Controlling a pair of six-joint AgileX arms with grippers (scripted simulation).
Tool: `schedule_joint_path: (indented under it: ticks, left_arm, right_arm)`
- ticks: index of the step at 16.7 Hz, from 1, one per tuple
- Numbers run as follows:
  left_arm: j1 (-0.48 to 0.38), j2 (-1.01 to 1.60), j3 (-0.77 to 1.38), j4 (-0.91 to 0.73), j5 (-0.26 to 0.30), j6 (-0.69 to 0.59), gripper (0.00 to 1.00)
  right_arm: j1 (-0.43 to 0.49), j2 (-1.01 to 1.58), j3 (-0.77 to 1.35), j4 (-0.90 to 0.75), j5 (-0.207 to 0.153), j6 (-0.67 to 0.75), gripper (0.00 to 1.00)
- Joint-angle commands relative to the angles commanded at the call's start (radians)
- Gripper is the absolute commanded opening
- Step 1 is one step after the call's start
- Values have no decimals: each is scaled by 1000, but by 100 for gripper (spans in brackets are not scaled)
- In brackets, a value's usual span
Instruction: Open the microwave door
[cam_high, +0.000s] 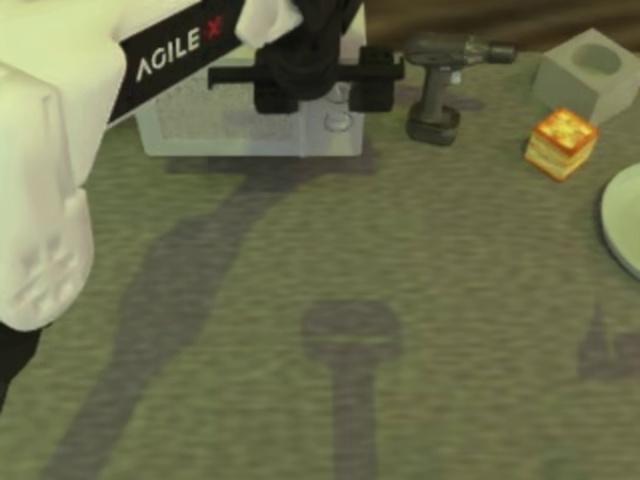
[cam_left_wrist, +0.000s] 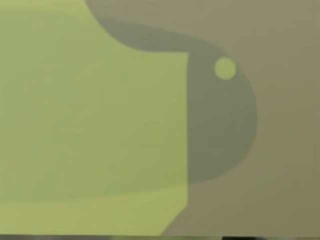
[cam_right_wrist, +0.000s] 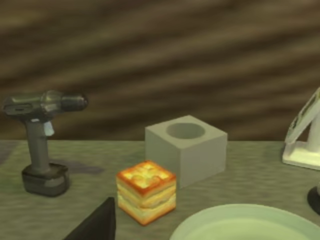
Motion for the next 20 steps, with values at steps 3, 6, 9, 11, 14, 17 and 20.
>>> schedule_joint_path:
  ticks: [3, 6, 9, 11, 14, 17, 20]
  left_arm:
    - [0, 0, 0, 0, 0, 0, 0]
    - [0, 0, 0, 0, 0, 0, 0]
    - [-32, -3, -27, 6, 22, -10, 0]
    - [-31, -27, -57, 20, 15, -13, 0]
    - [-30, -72, -143, 41, -2, -19, 0]
    - [-29, -113, -190, 67, -14, -28, 0]
    - [-29, -115, -191, 68, -15, -28, 0]
  right_arm:
    - [0, 0, 0, 0, 0, 0, 100]
    - [0, 0, 0, 0, 0, 0, 100]
    - [0, 0, 0, 0, 0, 0, 100]
    - [0, 0, 0, 0, 0, 0, 100]
    - [0, 0, 0, 0, 0, 0, 100]
    - [0, 0, 0, 0, 0, 0, 100]
    - [0, 0, 0, 0, 0, 0, 100]
